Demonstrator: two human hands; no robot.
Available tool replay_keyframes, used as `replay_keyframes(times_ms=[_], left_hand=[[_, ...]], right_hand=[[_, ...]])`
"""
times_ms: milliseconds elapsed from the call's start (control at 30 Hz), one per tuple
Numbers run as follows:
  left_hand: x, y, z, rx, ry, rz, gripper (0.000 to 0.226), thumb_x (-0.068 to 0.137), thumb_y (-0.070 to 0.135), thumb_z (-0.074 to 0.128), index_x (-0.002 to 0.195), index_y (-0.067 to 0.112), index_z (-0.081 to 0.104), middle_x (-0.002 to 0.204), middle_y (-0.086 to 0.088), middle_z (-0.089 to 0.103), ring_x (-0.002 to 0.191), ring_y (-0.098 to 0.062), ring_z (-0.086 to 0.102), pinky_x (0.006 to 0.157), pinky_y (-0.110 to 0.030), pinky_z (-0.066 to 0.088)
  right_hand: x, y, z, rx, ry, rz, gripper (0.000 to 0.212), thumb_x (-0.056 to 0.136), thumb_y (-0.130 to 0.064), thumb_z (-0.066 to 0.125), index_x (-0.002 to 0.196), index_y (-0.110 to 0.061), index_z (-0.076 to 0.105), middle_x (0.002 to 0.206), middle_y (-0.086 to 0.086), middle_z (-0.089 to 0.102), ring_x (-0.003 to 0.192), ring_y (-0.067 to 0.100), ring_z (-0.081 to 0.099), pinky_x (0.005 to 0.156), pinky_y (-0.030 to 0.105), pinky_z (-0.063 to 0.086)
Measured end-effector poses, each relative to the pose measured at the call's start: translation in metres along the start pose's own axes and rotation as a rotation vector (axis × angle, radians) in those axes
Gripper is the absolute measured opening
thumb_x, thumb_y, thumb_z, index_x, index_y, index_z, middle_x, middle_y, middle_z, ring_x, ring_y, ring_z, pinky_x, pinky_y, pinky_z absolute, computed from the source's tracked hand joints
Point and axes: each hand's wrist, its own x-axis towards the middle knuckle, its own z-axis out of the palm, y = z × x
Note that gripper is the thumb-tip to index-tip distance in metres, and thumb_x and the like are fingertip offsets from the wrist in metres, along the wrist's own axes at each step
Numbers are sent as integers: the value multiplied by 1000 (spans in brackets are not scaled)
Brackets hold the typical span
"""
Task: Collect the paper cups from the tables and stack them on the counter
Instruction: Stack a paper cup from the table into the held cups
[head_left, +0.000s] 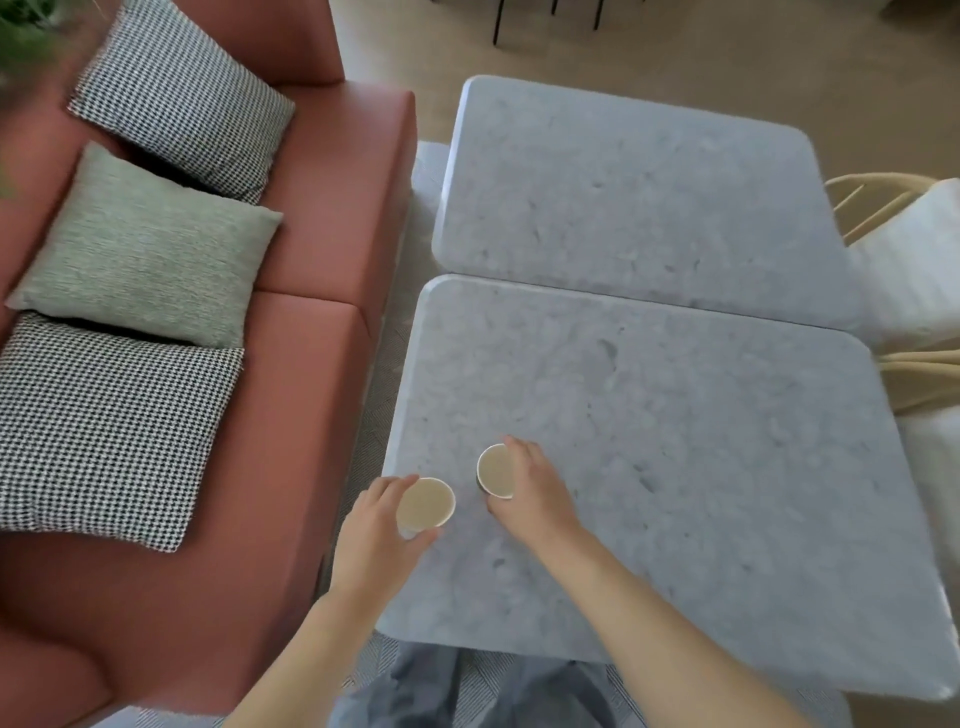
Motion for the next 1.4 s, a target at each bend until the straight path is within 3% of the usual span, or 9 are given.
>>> replay_keyframes(times_ms=[300,733,867,1033,1167,1300,1400], left_hand=[[-1,66,36,37,-30,36,70,82,33,91,144,28,59,132,15,56,115,-13,59,89,-27,45],[-32,188,143,115,-234,140,77,83,36,91,149,18,55,142,3,55,125,-24,58,101,-42,53],[-41,211,165,142,-220,154,76,80,36,94,145,20,59,134,7,56,120,-22,59,92,-31,47],[-45,230,189,114,-182,150,70,76,51,93,135,33,60,123,23,50,114,-16,61,86,-31,48],[-44,250,200,116,-182,171,63,75,62,90,127,45,60,122,25,54,112,-13,61,85,-37,56],[-44,278,204,68,-192,194,59,72,52,93,114,65,54,117,34,52,104,-3,61,80,-27,50],[-41,291,209,68,-191,174,62,75,45,93,127,45,57,118,32,52,109,-7,61,85,-29,48]], right_hand=[[-37,76,-62,39,12,76,83,84,-16,73,159,-24,36,151,-3,42,139,23,46,100,41,51],[-112,246,-145,16,7,115,84,82,0,67,158,-24,41,151,-2,42,141,24,44,102,39,51],[-123,283,-153,30,-19,105,83,84,5,63,158,-24,41,157,-1,38,145,24,41,107,40,49],[-128,316,-148,98,-44,58,86,83,8,64,159,-26,41,163,-2,35,151,23,35,117,38,41],[-125,331,-144,167,-11,30,90,79,13,61,158,-25,42,162,-1,39,151,23,36,119,33,36],[-125,345,-148,236,2,42,99,80,13,61,165,-26,28,166,0,36,154,23,32,120,34,35],[-128,359,-150,296,-24,74,104,78,14,60,167,-23,20,170,0,28,155,21,33,119,30,36]])
